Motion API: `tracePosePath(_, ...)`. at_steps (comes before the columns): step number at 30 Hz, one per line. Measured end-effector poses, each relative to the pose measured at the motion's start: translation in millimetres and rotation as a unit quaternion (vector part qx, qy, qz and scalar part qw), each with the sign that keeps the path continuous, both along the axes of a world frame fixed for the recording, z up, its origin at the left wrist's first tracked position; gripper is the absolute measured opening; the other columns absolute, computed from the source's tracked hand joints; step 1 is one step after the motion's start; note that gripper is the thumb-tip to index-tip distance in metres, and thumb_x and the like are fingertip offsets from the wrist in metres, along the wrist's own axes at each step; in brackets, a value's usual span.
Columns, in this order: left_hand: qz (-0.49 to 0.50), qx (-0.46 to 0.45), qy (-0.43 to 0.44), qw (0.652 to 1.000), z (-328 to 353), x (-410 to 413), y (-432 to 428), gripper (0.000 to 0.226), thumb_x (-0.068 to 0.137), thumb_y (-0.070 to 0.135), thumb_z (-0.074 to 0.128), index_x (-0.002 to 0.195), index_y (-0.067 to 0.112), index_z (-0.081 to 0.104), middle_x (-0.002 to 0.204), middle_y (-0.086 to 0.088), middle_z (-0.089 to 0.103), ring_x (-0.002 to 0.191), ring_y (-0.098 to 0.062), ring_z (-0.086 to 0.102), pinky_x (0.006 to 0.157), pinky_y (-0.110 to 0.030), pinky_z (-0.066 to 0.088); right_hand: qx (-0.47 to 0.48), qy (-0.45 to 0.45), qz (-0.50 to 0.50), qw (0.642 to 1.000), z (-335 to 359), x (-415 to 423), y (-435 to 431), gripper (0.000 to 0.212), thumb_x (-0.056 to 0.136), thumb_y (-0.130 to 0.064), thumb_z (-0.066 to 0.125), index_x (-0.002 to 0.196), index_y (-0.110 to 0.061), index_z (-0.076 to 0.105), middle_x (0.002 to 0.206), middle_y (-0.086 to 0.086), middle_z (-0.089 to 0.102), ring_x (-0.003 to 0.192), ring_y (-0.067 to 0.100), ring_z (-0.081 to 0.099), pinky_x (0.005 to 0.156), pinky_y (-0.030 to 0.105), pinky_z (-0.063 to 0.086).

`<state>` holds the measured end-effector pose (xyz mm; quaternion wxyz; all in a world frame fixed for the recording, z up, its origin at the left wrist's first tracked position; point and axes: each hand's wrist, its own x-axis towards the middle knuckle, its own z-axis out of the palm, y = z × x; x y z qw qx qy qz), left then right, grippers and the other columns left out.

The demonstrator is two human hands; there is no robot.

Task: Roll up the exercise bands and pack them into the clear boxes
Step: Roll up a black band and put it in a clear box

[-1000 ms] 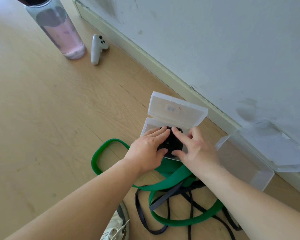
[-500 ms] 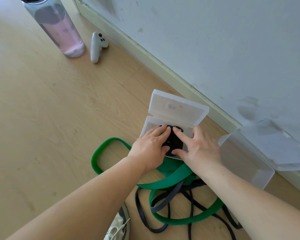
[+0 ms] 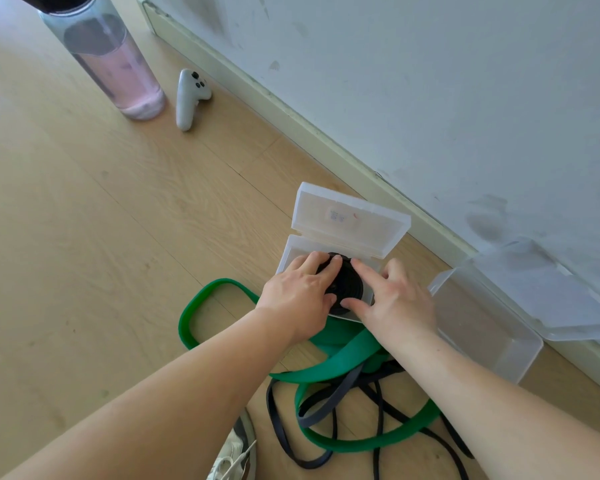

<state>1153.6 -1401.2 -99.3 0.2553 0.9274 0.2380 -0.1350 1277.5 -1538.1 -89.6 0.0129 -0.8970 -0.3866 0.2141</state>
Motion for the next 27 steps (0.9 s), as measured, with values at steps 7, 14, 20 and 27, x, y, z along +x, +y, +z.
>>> tracePosePath(7, -0.027, 0.015, 0.066, 0.997, 4.7, 15.3, 1.6, 0.076, 0.102, 0.053, 0.046, 0.163, 0.033, 0.007, 0.162, 0.011, 0.017, 0.149, -0.016, 0.021, 0.1, -0.037, 0.05, -0.052, -0.002, 0.003, 0.999, -2.5, 1.6, 3.8, 0.073, 0.092, -0.069, 0.053, 0.156, -0.051, 0.022, 0.118, 0.0, 0.047, 0.109, 0.023, 0.053, 0.092, 0.037, 0.045)
tracePosePath(14, -0.046, 0.02, 0.09, 0.995, 6.1, 20.5, 4.5, 0.072, 0.103, 0.049, 0.042, 0.164, 0.033, 0.006, 0.163, 0.01, 0.016, 0.15, -0.017, 0.022, 0.105, -0.038, 0.046, -0.084, 0.029, 0.0, 0.996, 1.4, 8.2, 10.0, 0.071, 0.093, -0.069, 0.051, 0.155, -0.054, 0.02, 0.128, 0.004, 0.048, 0.121, 0.027, 0.052, 0.098, 0.041, 0.044)
tracePosePath(20, -0.013, -0.017, -0.021, 1.0, 11.2, -3.5, 6.1, 0.054, 0.105, 0.023, 0.048, 0.157, 0.028, 0.036, 0.165, 0.013, 0.029, 0.151, -0.012, 0.032, 0.11, -0.033, 0.045, -0.023, -0.012, 0.03, 0.999, 11.2, 0.0, -0.2, 0.075, 0.092, -0.062, 0.061, 0.157, -0.048, 0.026, 0.11, -0.002, 0.041, 0.096, 0.018, 0.042, 0.088, 0.035, 0.045)
tracePosePath(27, 0.041, -0.069, -0.059, 0.995, 20.0, -10.7, 9.0, 0.043, 0.101, 0.014, 0.054, 0.144, 0.019, 0.056, 0.156, 0.006, 0.048, 0.137, -0.023, 0.051, 0.103, -0.041, 0.051, -0.037, -0.037, 0.054, 0.997, 13.9, -2.8, 7.6, 0.081, 0.089, -0.065, 0.063, 0.157, -0.047, 0.024, 0.119, 0.001, 0.044, 0.11, 0.021, 0.047, 0.091, 0.035, 0.043)
